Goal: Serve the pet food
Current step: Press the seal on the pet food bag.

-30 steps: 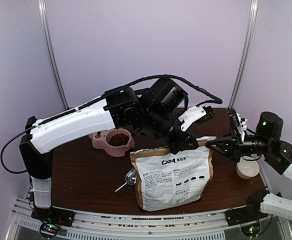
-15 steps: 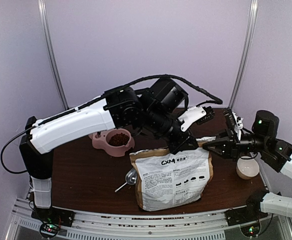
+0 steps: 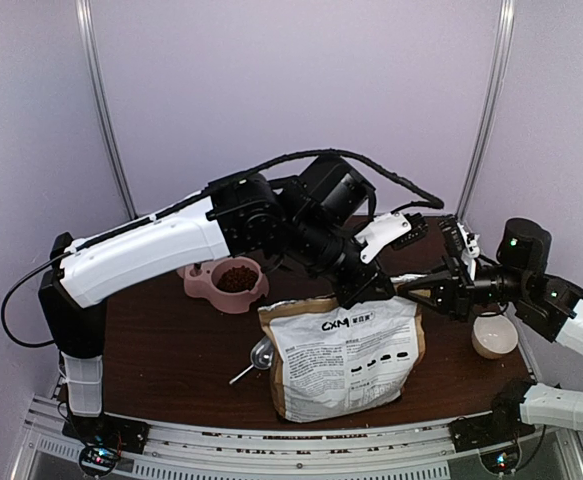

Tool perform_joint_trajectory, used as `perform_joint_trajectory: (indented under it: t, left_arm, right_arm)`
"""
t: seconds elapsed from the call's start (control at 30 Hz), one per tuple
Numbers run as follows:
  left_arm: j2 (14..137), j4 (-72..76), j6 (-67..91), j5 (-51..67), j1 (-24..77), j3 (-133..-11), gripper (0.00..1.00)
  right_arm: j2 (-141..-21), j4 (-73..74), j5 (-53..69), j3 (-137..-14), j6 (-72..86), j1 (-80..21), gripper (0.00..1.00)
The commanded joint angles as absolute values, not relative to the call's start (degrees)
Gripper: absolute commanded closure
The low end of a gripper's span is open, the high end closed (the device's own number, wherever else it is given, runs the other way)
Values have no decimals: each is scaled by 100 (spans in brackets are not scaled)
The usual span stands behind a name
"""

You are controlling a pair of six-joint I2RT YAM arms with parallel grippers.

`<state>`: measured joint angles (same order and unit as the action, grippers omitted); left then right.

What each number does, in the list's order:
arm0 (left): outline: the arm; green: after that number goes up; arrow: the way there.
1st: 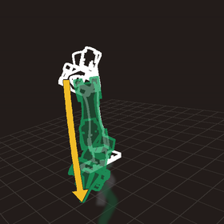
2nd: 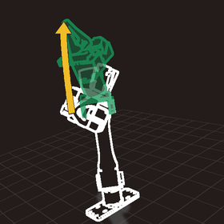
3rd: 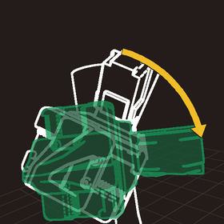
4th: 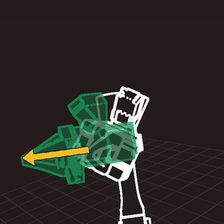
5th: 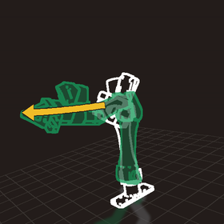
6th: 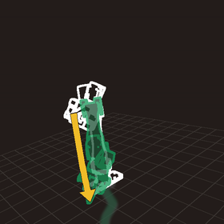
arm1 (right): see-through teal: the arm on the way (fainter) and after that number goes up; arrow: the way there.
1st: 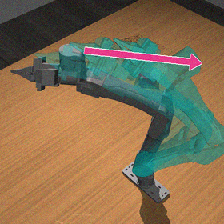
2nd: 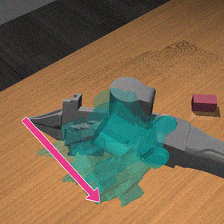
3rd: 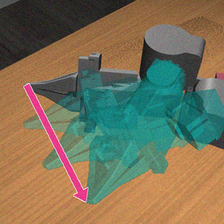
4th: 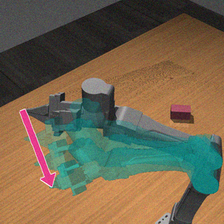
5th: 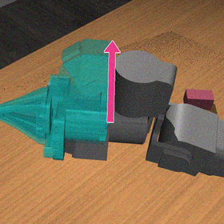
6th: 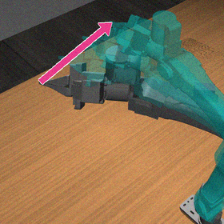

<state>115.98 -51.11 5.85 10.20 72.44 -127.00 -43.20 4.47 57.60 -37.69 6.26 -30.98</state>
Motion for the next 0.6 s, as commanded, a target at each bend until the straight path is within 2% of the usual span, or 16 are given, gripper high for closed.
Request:
perform_joint_trajectory:
  t: [0.0, 0.3, 0.57]
  left_arm:
    - [11622, -4935, 491, 1064, 7286, -12911, 100]
    - [11580, -4941, 466, 966, 7286, -12881, 100]
    - [11507, -4939, 430, 853, 7286, -12799, 100]
  right_arm:
    - [-4278, 226, 5825, -3924, 668, -3173, 99]
    - [-3935, 475, 5143, -3854, 471, -3162, 100]
    - [-3792, 1143, 4712, -3925, 171, -3164, 96]
